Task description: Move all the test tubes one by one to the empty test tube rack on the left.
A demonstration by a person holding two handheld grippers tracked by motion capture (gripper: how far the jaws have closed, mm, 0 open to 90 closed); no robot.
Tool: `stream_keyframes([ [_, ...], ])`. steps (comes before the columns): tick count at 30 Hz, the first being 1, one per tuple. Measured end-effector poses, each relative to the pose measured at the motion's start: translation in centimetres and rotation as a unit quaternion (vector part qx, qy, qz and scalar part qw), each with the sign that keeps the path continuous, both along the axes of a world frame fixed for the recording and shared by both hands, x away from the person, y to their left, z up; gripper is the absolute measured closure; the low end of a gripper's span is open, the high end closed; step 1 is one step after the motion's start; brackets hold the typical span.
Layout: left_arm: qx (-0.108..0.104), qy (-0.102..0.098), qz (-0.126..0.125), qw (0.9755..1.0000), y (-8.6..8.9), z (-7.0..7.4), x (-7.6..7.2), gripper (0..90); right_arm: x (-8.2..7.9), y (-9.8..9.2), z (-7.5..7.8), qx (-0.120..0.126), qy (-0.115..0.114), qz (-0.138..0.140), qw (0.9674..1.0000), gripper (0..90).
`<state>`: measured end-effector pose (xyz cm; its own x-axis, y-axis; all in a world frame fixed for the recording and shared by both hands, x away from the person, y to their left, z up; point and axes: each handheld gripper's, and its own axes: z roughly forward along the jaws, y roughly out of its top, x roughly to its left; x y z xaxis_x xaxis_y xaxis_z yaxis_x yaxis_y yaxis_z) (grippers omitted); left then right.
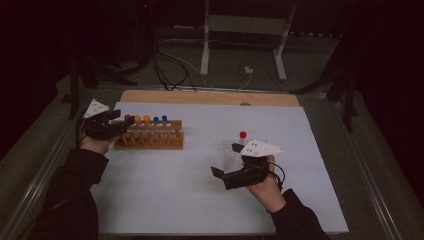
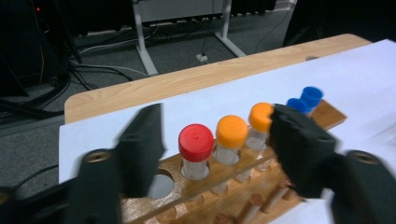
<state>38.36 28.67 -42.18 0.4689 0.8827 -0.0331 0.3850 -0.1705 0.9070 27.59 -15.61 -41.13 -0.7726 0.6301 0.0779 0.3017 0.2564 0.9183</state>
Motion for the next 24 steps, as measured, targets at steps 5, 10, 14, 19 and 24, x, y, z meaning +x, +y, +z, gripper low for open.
stream_keyframes([
  [5, -0.010, -0.019, -0.003, 0.9998, -0.3, 0.9, -1.5, 16.3, 0.7, -1.6, 0.7, 0.008, -0.008, -0.019, 0.9998, 0.0],
  [10, -0.020, -0.029, -0.038, 0.9987, -1.2, 1.3, -3.3, 7.5, 1.7, -3.5, 1.0, 0.003, -0.011, -0.049, 0.9987, 0.0],
  [14, -0.018, -0.030, -0.082, 0.9960, -2.4, 1.1, -4.8, 2.1, 2.8, -5.1, 0.6, -0.007, -0.012, -0.082, 0.9965, 0.0],
  [19, -0.023, -0.029, -0.124, 0.9915, -4.1, 0.4, -6.3, 1.5, 4.1, -6.2, -0.9, -0.025, 0.002, -0.121, 0.9923, 0.0],
  [24, -0.028, -0.020, -0.158, 0.9868, -5.7, -0.7, -7.2, 1.5, 5.2, -6.4, -2.8, -0.048, 0.025, -0.144, 0.9881, 4.8],
])
